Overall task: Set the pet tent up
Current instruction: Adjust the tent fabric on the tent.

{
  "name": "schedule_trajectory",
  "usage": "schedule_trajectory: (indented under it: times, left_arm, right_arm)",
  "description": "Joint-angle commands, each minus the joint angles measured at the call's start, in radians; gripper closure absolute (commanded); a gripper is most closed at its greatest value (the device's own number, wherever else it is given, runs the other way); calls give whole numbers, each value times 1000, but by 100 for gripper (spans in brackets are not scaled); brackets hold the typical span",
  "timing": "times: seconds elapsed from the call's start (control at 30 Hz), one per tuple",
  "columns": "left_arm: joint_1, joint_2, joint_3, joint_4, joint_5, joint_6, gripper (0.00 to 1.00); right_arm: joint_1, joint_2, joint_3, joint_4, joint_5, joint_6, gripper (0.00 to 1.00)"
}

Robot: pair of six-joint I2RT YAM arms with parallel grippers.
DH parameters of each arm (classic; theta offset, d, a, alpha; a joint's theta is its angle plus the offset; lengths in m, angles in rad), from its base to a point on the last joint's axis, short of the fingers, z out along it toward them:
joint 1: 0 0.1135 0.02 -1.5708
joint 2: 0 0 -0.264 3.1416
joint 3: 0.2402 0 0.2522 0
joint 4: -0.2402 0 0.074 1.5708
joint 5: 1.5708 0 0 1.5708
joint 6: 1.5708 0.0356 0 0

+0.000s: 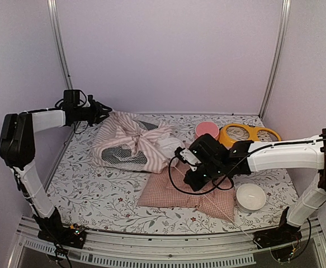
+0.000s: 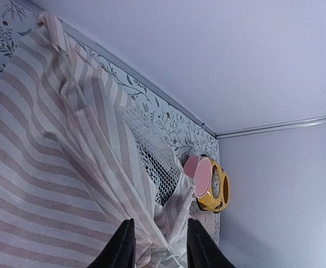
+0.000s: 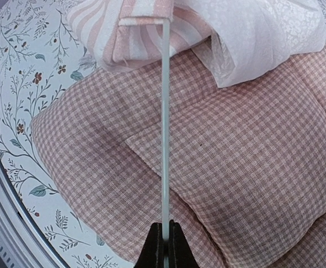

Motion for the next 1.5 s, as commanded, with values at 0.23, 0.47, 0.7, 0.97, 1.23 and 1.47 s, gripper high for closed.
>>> schedule_trajectory:
  times: [0.23,0.47,0.7,0.97,1.23,1.47]
  left_arm:
    - [-273,-238,-226,-43,-215,144,61]
    - [-460,-273,-273,-86,-357,160,55]
    - [-588,-247,-251,-154,-515,192,43]
    - [-667,-230,-226,-212,-642,220,44]
    - [-713,-208,-228,-209,-615,223,72]
    - [-766,-226,-222,-202,-582,224,100]
  right_arm:
    - [6,24,53,50,27,-7,100]
    - [8,25,57,54,32,-4,100]
    - [8,33,60,56,27,-4,100]
    - [10,38,63,56,27,-1,100]
    - [10,54,83,56,19,-5,100]
    - [9,83,124,60,7,0,100]
